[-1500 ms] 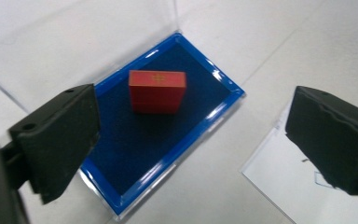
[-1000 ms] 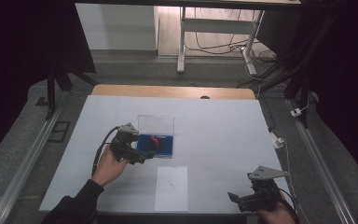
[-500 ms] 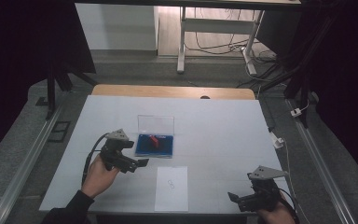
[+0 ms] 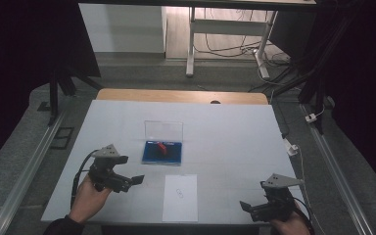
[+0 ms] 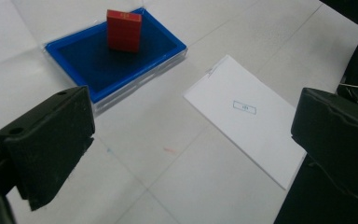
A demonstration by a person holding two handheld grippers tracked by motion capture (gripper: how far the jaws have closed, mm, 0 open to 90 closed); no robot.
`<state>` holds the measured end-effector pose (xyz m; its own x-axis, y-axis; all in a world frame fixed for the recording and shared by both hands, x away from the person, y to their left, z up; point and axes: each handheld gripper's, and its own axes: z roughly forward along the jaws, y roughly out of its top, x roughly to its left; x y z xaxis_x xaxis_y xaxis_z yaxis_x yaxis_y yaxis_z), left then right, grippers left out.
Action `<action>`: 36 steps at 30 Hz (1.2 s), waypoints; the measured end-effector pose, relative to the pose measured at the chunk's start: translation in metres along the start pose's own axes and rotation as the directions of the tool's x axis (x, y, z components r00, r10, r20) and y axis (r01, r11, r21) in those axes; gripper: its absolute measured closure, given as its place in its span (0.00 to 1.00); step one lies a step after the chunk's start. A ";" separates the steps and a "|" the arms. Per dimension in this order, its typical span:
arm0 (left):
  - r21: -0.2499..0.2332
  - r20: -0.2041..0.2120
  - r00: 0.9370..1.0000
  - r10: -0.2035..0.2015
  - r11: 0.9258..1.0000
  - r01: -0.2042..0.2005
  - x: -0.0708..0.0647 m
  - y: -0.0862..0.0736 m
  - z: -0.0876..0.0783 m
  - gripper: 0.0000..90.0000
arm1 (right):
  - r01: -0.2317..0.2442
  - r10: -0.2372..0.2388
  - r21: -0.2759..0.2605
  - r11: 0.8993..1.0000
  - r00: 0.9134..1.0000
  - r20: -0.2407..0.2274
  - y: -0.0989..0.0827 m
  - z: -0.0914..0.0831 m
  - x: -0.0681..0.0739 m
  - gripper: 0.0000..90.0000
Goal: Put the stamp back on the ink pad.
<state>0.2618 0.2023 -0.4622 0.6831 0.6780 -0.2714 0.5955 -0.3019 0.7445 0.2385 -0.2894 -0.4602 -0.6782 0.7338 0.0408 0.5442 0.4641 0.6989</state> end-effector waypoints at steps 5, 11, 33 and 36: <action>-0.013 -0.018 1.000 -0.015 1.000 0.014 -0.001 -0.012 -0.012 0.00 | -0.005 0.005 -0.005 1.000 1.000 0.000 0.000 0.000 -0.001 0.00; -0.033 -0.033 0.999 -0.037 0.999 0.036 -0.003 -0.028 -0.027 0.00 | -0.011 0.011 -0.009 1.000 1.000 -0.002 0.000 -0.001 -0.001 0.00; -0.001 -0.165 0.984 -0.068 0.998 0.069 -0.006 -0.072 -0.058 0.00 | -0.012 0.012 -0.004 1.000 1.000 0.008 0.000 -0.001 0.000 0.00; 0.001 -0.168 0.983 -0.075 0.997 0.076 -0.006 -0.073 -0.060 0.00 | -0.010 0.010 -0.004 1.000 1.000 0.008 0.001 0.000 0.000 0.00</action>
<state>0.1889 0.2601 -0.4788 0.5559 0.8016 -0.2200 0.6460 -0.2500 0.7212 0.2384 -0.2892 -0.4596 -0.6687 0.7423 0.0426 0.5493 0.4546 0.7011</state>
